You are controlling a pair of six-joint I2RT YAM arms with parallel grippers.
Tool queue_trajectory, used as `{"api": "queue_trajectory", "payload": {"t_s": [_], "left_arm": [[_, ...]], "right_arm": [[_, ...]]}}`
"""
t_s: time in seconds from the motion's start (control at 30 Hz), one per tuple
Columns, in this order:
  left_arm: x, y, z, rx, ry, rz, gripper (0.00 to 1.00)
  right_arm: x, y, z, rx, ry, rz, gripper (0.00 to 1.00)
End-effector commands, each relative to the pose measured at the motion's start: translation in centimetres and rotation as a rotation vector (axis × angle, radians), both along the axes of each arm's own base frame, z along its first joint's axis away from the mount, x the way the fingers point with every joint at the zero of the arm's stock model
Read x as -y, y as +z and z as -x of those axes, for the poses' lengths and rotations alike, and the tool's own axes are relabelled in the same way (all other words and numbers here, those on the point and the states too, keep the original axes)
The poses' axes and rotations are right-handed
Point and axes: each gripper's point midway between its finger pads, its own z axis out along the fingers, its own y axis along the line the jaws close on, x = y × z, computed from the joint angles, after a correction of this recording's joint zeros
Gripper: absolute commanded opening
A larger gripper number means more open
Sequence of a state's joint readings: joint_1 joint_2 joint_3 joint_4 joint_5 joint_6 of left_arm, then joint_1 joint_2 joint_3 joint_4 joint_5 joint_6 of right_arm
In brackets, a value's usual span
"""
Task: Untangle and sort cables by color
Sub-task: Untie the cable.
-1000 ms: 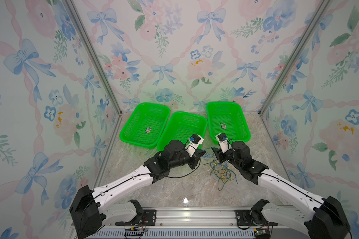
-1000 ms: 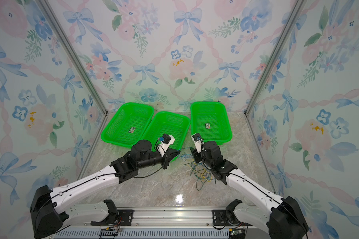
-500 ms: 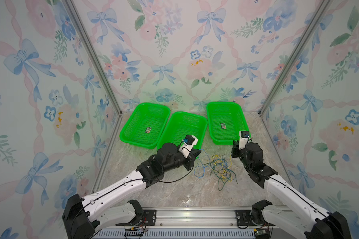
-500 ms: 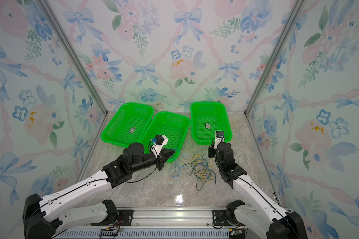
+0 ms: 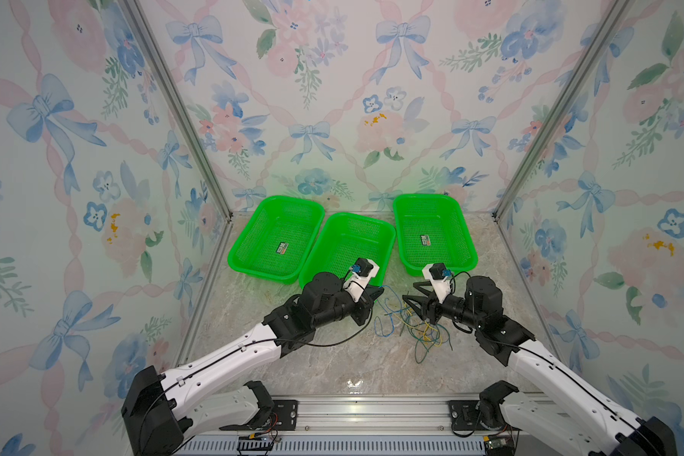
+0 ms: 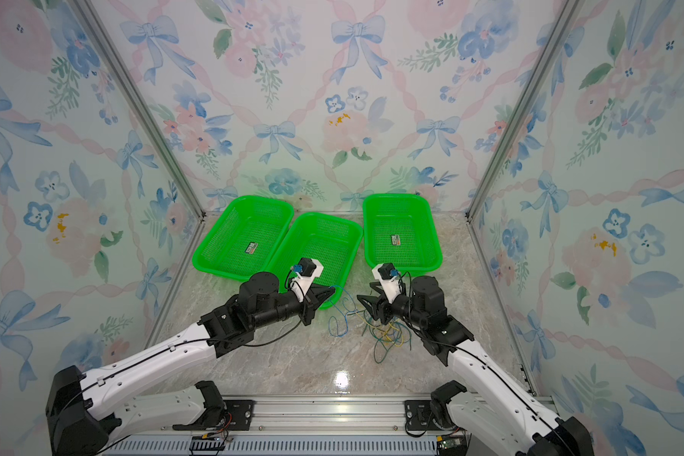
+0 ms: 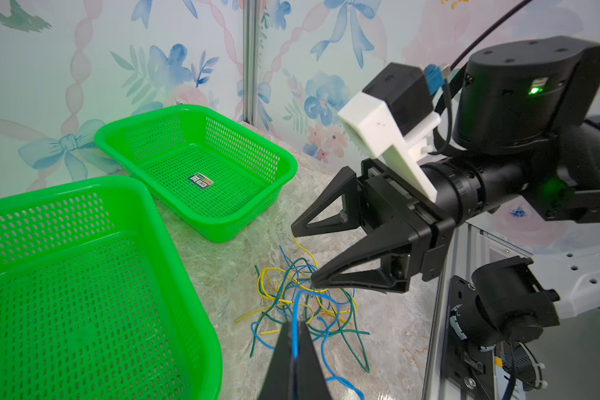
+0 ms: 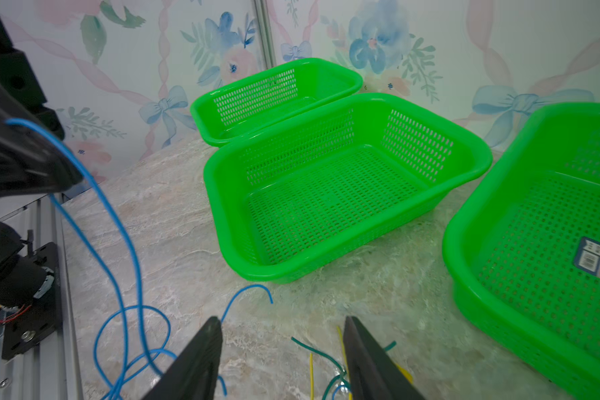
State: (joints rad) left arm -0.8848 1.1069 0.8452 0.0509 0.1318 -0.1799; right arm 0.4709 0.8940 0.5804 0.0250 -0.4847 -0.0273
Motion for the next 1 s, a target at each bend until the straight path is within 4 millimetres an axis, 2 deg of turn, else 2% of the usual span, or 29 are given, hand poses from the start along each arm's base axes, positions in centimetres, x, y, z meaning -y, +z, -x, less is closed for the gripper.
{"api": "queue_trajectory", "payload": {"t_s": [0.0, 0.13, 0.23, 0.33, 0.47, 0.5, 0.53, 0.57, 0.6, 0.63, 0.67, 0.77, 0.8, 0.83, 0.87, 0.9, 0.93, 0.97], "left_arm": [[0.9, -0.1, 0.0, -0.009, -0.023, -0.009, 0.0], [1.7, -0.8, -0.1, -0.031, -0.05, -0.026, 0.0], [2.4, -1.0, 0.0, -0.044, -0.08, -0.027, 0.0], [2.7, -0.8, 0.5, -0.043, -0.112, -0.022, 0.0], [2.2, -0.7, 0.5, -0.026, -0.099, -0.024, 0.0], [2.2, -0.7, 0.5, -0.025, -0.097, -0.027, 0.0], [2.1, -0.8, 0.5, -0.025, -0.098, -0.028, 0.0], [2.1, -0.8, 0.6, -0.023, -0.102, -0.029, 0.0], [2.1, -0.8, 0.6, -0.022, -0.102, -0.03, 0.0], [2.1, -0.8, 0.5, -0.022, -0.099, -0.031, 0.0], [2.1, -0.8, 0.6, -0.023, -0.099, -0.03, 0.0], [2.1, -0.6, 0.5, -0.015, -0.097, -0.03, 0.0], [2.0, -0.5, 0.3, -0.012, -0.086, -0.031, 0.0], [1.8, -0.4, 0.0, -0.005, -0.063, -0.032, 0.05], [1.4, -0.2, -0.4, 0.004, -0.031, -0.033, 0.15], [1.1, -0.1, -0.7, 0.01, -0.005, -0.034, 0.2], [0.7, 0.2, -1.0, 0.022, 0.02, -0.032, 0.3], [0.3, 0.4, -1.2, 0.029, 0.043, -0.031, 0.35]], "right_arm": [[-2.1, 1.7, 3.0, 0.02, 0.196, -0.025, 0.63], [-3.5, 1.7, 3.9, 0.074, 0.279, 0.016, 0.65], [-4.3, 1.4, 3.1, 0.072, 0.281, 0.049, 0.63], [-4.1, 1.1, 0.8, 0.078, 0.19, 0.07, 0.39], [-3.3, 1.0, -1.3, 0.087, 0.103, 0.065, 0.22], [-3.3, 1.1, -1.5, 0.092, 0.097, 0.064, 0.22], [-3.3, 1.0, -1.7, 0.096, 0.095, 0.064, 0.26], [-3.5, 1.1, -1.6, 0.104, 0.105, 0.064, 0.39], [-3.6, 1.2, -1.6, 0.115, 0.112, 0.063, 0.47], [-3.7, 1.2, -1.6, 0.125, 0.113, 0.06, 0.48], [-3.7, 1.3, -1.6, 0.132, 0.113, 0.054, 0.4], [-3.6, 1.3, -1.9, 0.13, 0.106, 0.049, 0.0], [-3.4, 1.3, -2.2, 0.119, 0.09, 0.046, 0.0], [-3.0, 1.3, -2.8, 0.105, 0.06, 0.035, 0.0], [-2.4, 1.6, -3.6, 0.096, 0.016, 0.017, 0.0], [-1.6, 1.8, -4.4, 0.093, -0.033, -0.002, 0.0], [-0.7, 2.3, -5.4, 0.09, -0.092, -0.032, 0.0], [0.3, 2.9, -6.4, 0.089, -0.146, -0.063, 0.0]]}}
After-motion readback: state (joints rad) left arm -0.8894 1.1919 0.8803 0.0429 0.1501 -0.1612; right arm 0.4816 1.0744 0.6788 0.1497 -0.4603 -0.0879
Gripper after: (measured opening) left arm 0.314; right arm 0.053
